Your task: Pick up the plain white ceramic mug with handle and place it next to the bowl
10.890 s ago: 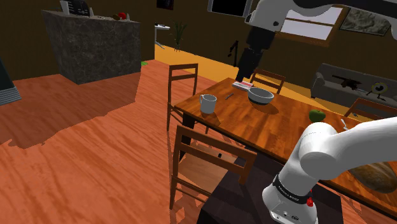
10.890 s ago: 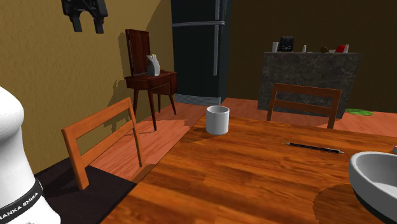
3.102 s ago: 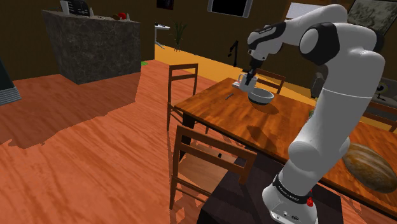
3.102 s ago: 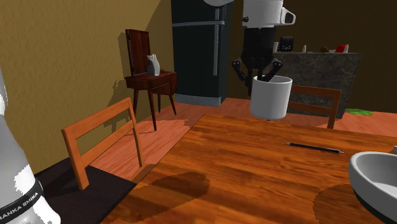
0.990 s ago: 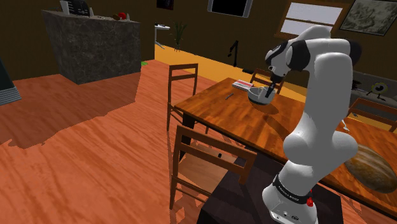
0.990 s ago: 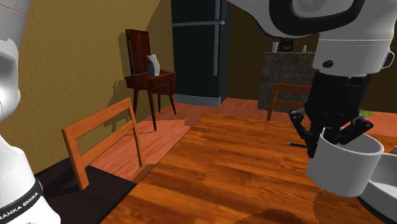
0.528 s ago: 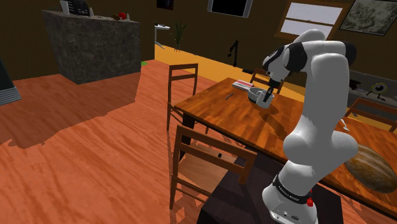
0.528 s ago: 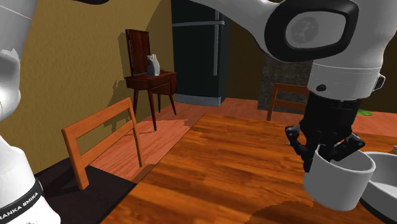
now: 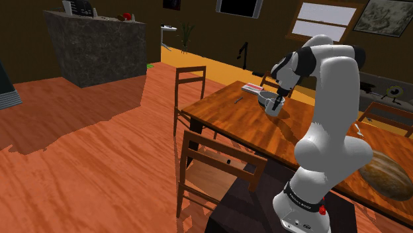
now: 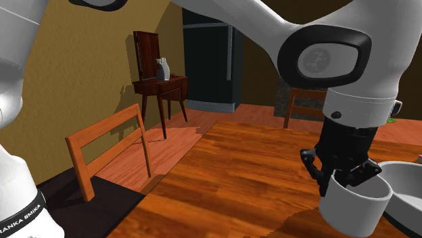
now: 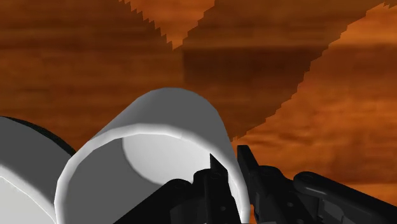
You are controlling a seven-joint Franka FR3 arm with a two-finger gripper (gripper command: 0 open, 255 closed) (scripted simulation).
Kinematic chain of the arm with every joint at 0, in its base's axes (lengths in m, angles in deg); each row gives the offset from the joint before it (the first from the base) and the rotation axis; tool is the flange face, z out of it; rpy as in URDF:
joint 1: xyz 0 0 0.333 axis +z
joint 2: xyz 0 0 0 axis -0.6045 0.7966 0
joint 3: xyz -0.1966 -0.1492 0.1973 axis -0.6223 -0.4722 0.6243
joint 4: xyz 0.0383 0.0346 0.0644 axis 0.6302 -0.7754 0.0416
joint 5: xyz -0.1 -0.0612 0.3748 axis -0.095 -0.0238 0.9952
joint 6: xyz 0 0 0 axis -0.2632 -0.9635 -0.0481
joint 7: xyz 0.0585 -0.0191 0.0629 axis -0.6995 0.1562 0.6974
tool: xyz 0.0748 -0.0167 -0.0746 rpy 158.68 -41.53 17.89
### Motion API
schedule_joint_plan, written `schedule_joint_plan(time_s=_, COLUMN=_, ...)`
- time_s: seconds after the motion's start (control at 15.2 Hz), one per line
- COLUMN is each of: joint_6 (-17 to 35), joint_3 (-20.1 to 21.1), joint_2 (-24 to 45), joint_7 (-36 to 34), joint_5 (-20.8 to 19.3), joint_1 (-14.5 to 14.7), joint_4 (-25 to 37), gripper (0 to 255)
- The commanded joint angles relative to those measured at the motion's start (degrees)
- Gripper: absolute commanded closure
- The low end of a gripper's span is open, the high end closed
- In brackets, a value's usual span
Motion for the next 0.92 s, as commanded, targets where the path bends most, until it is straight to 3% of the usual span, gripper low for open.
schedule_joint_plan(time_s=0.0, joint_6=0.2, joint_3=0.0, joint_2=0.0, joint_7=0.1, joint_5=0.1, joint_1=0.0, joint_4=-0.1, gripper=255)
schedule_joint_plan(time_s=0.33, joint_6=0.2, joint_3=0.0, joint_2=0.0, joint_7=0.1, joint_5=0.1, joint_1=0.0, joint_4=-0.1, gripper=255)
schedule_joint_plan(time_s=0.4, joint_6=0.2, joint_3=0.0, joint_2=0.0, joint_7=0.1, joint_5=0.1, joint_1=0.0, joint_4=-0.1, gripper=0)
schedule_joint_plan(time_s=0.73, joint_6=0.2, joint_3=0.0, joint_2=0.0, joint_7=0.1, joint_5=0.1, joint_1=0.0, joint_4=-0.1, gripper=0)
schedule_joint_plan(time_s=0.86, joint_6=-2.6, joint_3=-0.8, joint_2=-2.0, joint_7=-0.7, joint_5=-1.3, joint_1=0.3, joint_4=0.9, gripper=0)
